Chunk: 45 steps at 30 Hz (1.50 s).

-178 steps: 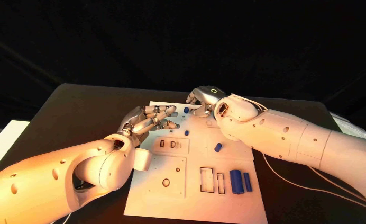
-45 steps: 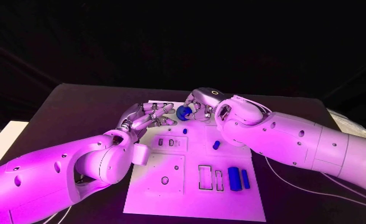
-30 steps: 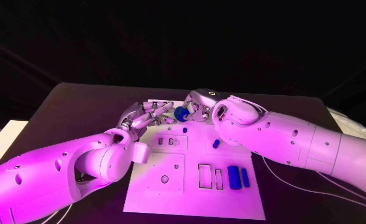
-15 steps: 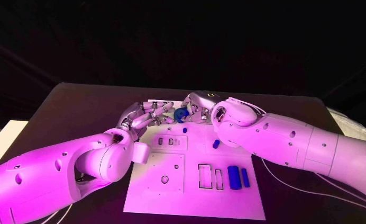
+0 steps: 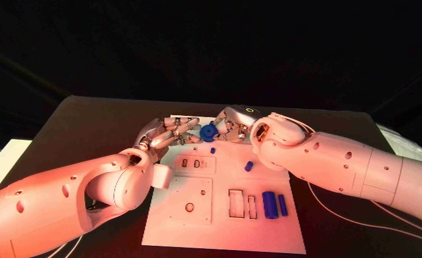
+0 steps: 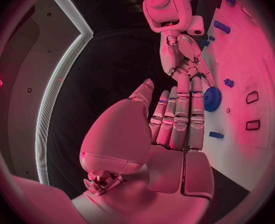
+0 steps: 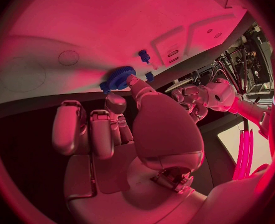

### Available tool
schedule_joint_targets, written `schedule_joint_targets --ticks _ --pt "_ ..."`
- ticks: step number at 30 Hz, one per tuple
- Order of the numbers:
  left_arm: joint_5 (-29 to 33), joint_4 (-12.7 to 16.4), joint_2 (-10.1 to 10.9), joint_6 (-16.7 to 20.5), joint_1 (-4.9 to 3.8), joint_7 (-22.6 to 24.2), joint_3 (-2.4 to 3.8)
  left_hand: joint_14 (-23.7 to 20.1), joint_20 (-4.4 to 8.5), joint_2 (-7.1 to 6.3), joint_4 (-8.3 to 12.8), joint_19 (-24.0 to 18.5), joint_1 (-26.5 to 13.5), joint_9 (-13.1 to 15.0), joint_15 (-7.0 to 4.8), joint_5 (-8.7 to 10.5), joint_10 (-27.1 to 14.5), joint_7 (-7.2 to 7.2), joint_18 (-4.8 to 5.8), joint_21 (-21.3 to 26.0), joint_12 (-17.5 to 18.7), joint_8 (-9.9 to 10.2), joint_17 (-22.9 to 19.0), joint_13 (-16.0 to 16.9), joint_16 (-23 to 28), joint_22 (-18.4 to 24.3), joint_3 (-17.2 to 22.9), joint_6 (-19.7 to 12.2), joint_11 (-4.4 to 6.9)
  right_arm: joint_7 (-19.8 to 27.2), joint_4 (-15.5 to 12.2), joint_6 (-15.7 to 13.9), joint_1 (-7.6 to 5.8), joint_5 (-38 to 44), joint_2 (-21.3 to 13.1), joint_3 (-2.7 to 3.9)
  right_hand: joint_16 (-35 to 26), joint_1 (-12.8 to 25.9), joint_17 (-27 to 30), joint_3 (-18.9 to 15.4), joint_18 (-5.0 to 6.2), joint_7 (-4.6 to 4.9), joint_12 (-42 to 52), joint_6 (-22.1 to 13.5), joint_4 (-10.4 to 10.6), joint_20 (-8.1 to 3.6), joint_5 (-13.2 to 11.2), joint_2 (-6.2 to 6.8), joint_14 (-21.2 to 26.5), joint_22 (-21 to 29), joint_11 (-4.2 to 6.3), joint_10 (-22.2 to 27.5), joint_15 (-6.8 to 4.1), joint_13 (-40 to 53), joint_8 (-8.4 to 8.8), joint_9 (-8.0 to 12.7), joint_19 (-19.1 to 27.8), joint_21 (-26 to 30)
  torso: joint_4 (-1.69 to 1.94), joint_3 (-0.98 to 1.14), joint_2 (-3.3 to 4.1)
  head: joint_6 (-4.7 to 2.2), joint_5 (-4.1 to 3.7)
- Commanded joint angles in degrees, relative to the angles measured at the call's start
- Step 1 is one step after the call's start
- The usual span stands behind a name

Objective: Assemble the parts on the task board

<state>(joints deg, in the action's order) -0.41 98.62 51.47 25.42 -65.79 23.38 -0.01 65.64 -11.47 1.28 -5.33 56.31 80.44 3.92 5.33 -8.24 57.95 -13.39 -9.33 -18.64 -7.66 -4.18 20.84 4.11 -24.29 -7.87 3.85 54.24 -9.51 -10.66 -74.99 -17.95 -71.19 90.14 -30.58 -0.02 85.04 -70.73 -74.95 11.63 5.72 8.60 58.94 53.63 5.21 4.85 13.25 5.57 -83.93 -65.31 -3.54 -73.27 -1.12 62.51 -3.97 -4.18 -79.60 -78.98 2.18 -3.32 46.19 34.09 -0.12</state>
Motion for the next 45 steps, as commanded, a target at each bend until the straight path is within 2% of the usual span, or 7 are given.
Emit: schedule_joint_targets --ticks 1,20,25,29,35,39,45 --pt "0.35 0.11 -0.08 -1.34 -0.07 0.6 0.04 -0.33 -0.28 0.17 0.27 -0.17 0.52 0.03 0.11 0.06 -0.43 0.1 -1.07 0.05 -0.14 -0.16 0.05 -0.05 -0.17 0.05 -0.01 -0.29 -0.01 1.66 0.22 1.74 0.03 -2.62 0.5 0.01 0.33 0.73 -5.25 -0.36 -0.92 0.08 0.52 0.43 0.77 0.15 0.84 -0.77 -4.22 -0.1 0.01 -0.59 0.2 0.35 0.04 -0.07 -0.11 -0.33 0.11 -0.03 -0.05 0.09 -0.28" --pt "0.44 -0.17 -0.5 -1.4 -0.07 0.5 0.04 -0.33 -0.28 0.17 0.27 -0.17 0.52 0.03 0.11 0.06 -0.43 0.1 -1.07 0.05 -0.14 -0.16 0.05 -0.05 -0.17 0.05 -0.01 -0.29 -0.01 -0.4 3.29 4.79 0.04 -3.5 3.03 0.0 0.48 1.67 -5.57 -1.47 -0.95 0.32 0.47 -0.39 2.02 0.23 2.28 -0.91 -4.26 -0.24 -0.19 -0.26 0.34 0.51 0.47 0.18 -0.1 -0.45 0.12 -0.06 -0.01 0.32 -0.28" --pt "0.44 -0.21 -0.52 -1.44 -0.07 0.46 0.04 -0.33 -0.28 0.17 0.27 -0.17 0.52 0.03 0.11 0.06 -0.43 0.1 -1.07 0.05 -0.14 -0.16 0.05 -0.05 -0.17 0.05 -0.01 -0.29 -0.01 -1.0 3.34 3.31 0.04 -2.93 3.13 -0.01 0.51 1.03 -5.63 -1.38 -0.96 0.51 0.21 -1.34 1.87 0.33 2.5 -1.11 -4.27 -0.31 -0.33 0.03 0.46 0.38 0.55 0.35 -0.1 -0.5 0.13 -0.03 0.03 0.32 -0.26" --pt "0.44 -0.28 -0.55 -1.44 -0.07 0.44 0.04 -0.33 -0.28 0.17 0.27 -0.17 0.52 0.03 0.11 0.06 -0.43 0.1 -1.07 0.05 -0.14 -0.16 0.05 -0.05 -0.17 0.05 -0.01 -0.29 -0.01 0.32 2.43 -1.52 0.04 -2.63 2.47 0.0 0.5 0.01 -5.6 -1.08 -0.96 0.59 0.56 -1.76 1.44 0.42 4.24 -1.17 -4.25 -0.37 -0.38 -0.08 0.53 0.76 0.4 0.35 -0.09 -0.55 0.19 0.0 -0.03 0.21 -0.28" --pt "0.44 -0.34 -0.37 -1.46 -0.06 0.47 0.03 -0.42 -0.29 0.19 0.3 -0.21 0.5 0.02 0.13 0.06 -0.5 0.07 -1.05 0.05 -0.15 -0.15 0.09 -0.07 -0.2 0.05 0.05 -0.35 -0.04 8.08 -1.45 -7.45 0.01 -7.65 -1.73 0.32 0.31 -1.66 -5.22 -0.39 -1.02 0.52 1.59 -1.48 0.42 0.42 5.25 -1.16 -4.17 -0.72 -0.29 -0.61 0.48 1.75 0.25 0.24 -0.19 -0.74 -0.06 0.07 -0.07 0.05 -0.12" --pt "0.42 -0.32 -0.11 -1.55 -0.06 0.59 0.03 -0.42 -0.29 0.19 0.3 -0.21 0.5 0.02 0.13 0.06 -0.5 0.07 -1.05 0.05 -0.15 -0.15 0.09 -0.07 -0.2 0.05 0.05 -0.35 -0.04 13.89 -4.38 -7.72 -0.39 -13.83 -6.17 0.61 0.28 -2.82 -5.19 0.19 -1.07 0.41 1.96 -0.64 -0.41 0.38 5.36 -1.26 -4.15 -1.02 -0.17 -0.76 0.39 2.13 -0.04 0.09 -0.26 -0.88 -0.33 0.14 -0.24 -0.1 -0.08" --pt "-0.1 -0.48 0.46 -2.04 -0.05 1.07 0.03 -0.58 -0.29 0.2 0.52 -0.27 0.68 0.0 0.15 0.04 -0.66 0.03 -1.05 0.06 -0.16 -0.12 0.16 -0.12 -0.26 0.05 0.23 -0.46 -0.07 20.18 -8.74 -6.52 -0.94 -20.86 -14.29 0.79 0.49 -5.2 -5.63 1.72 -1.15 0.29 1.85 0.69 -2.48 0.2 5.21 -1.03 -4.24 -1.44 0.03 -0.66 0.24 2.19 -0.25 0.01 -0.34 -1.1 -1.04 0.51 -0.53 -0.1 0.21"
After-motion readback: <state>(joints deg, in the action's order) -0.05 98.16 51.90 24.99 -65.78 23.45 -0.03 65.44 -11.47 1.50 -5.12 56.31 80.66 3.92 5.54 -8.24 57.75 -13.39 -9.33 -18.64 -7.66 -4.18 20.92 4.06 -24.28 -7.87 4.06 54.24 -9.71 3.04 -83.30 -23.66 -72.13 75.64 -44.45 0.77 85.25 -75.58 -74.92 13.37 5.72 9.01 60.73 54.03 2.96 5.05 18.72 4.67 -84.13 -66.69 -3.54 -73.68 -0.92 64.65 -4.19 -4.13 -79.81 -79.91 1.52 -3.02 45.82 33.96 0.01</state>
